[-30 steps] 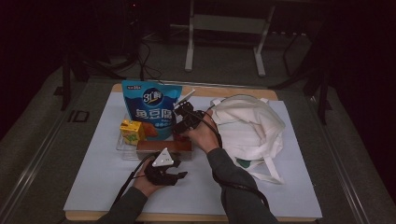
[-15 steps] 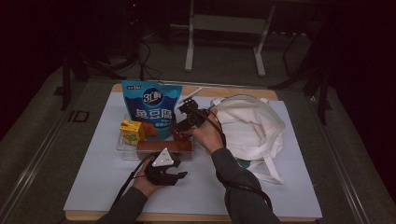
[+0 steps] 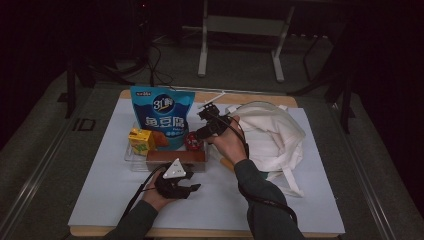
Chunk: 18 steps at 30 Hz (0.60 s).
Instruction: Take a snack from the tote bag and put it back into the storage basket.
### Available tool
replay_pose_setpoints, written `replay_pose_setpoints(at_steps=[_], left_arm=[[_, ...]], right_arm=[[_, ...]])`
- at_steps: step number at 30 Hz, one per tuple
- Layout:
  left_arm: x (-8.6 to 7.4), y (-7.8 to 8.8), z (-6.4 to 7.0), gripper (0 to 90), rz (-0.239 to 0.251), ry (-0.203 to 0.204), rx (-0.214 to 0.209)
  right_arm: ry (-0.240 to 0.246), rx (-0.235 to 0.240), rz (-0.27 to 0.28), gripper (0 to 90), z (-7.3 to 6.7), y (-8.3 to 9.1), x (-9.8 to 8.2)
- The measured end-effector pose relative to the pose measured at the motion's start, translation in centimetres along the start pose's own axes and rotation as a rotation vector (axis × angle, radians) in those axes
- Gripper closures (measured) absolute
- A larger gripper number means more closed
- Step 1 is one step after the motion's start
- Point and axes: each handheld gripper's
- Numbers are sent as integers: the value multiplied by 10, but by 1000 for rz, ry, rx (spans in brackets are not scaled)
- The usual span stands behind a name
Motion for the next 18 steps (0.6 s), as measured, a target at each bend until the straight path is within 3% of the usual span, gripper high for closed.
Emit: replay_pose_setpoints(at_steps=[7, 18], left_arm=[[0, 0, 0, 467, 1, 0, 1], [0, 0, 0, 467, 1, 1, 1]], right_arm=[[13, 20, 32, 436, 7, 7, -10], [33, 48, 61, 448, 18, 16, -27]])
Point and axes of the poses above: each handheld gripper's, and its own axes: y roughly backward along the jaws, x roughly out of its top, z roughly to its right, and after that the axes turned 7 degrees about -y, right-handed
